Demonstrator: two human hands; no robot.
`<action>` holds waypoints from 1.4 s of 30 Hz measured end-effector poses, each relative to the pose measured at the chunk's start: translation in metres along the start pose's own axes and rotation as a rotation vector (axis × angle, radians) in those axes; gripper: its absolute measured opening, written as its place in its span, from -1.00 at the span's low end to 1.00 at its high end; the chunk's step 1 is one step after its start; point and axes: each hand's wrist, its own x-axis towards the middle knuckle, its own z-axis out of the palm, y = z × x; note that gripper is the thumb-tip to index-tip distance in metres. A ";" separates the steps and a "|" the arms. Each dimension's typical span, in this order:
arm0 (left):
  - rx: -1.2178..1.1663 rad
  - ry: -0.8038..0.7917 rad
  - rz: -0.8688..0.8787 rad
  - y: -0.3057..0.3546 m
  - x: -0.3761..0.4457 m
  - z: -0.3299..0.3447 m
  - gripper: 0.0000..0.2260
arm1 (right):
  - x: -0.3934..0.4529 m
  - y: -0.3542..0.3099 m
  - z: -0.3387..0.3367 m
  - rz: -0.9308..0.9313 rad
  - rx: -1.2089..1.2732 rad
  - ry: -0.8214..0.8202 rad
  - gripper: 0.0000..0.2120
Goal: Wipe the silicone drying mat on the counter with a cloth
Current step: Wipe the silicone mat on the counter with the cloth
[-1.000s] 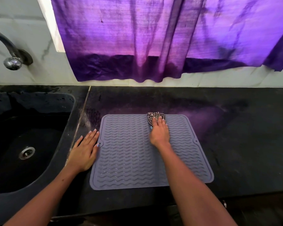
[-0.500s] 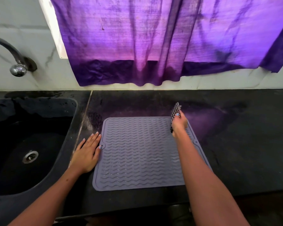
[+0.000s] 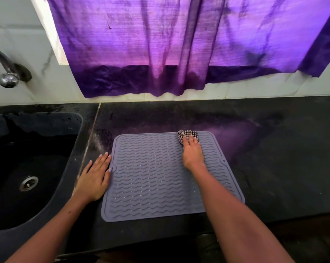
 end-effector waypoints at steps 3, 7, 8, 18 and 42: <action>-0.010 0.008 -0.009 0.000 -0.001 0.000 -0.31 | 0.002 0.006 -0.004 -0.025 0.086 0.018 -0.36; -0.008 0.007 -0.008 -0.001 0.000 -0.002 -0.31 | 0.010 0.011 -0.019 0.227 0.625 0.105 -0.58; -0.012 0.009 -0.010 0.000 0.000 -0.003 -0.30 | 0.014 0.011 -0.024 0.311 0.813 0.099 -0.63; -0.031 0.022 -0.014 0.003 -0.002 -0.005 -0.30 | 0.004 0.031 -0.027 0.189 0.213 0.174 -0.42; -0.027 0.040 -0.010 0.001 -0.002 -0.002 -0.31 | -0.025 0.067 -0.039 0.144 0.259 0.097 -0.49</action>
